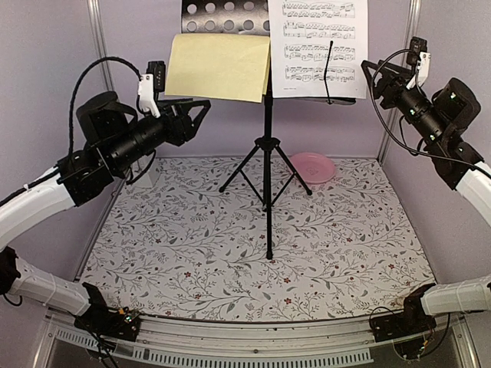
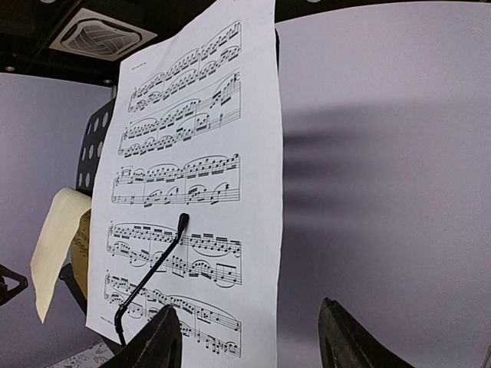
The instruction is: Set up the instrument practice props
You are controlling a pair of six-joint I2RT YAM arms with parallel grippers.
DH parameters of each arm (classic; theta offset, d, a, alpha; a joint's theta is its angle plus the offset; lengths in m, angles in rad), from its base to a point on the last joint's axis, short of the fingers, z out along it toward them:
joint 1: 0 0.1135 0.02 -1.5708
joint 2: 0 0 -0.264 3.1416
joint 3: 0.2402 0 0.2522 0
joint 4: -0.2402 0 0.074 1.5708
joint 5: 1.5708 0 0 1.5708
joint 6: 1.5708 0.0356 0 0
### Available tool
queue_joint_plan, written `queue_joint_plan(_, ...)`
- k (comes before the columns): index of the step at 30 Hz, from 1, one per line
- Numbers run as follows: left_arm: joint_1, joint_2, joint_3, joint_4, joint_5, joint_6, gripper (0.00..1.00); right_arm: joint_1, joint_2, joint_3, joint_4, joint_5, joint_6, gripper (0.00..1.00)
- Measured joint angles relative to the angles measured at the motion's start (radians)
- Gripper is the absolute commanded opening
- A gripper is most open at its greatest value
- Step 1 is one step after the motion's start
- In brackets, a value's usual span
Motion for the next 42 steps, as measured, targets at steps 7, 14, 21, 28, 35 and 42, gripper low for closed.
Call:
queue_joint_plan(7,-0.006,-0.069,-0.200,0.053,0.010,-0.003,0.53,0.000,0.000,-0.005,-0.002,0.000,0.002,0.62)
queue_joint_plan(14,-0.010,0.009,-0.182,0.137,0.006,0.030,0.53,0.000,0.027,-0.005,0.002,0.011,0.001,0.62)
queue_joint_plan(21,-0.010,0.120,0.022,0.188,0.007,0.103,0.53,0.000,0.073,-0.005,0.005,0.032,0.000,0.60)
queue_joint_plan(28,-0.011,0.212,0.236,0.210,0.015,0.166,0.53,-0.001,0.078,-0.005,0.017,0.033,0.000,0.59)
queue_joint_plan(35,0.002,0.392,0.557,0.151,0.026,0.229,0.59,-0.001,0.079,-0.005,0.027,0.028,0.000,0.59)
queue_joint_plan(42,0.036,0.620,0.927,0.016,0.056,0.285,0.69,-0.002,0.079,-0.005,0.029,0.023,0.001,0.59)
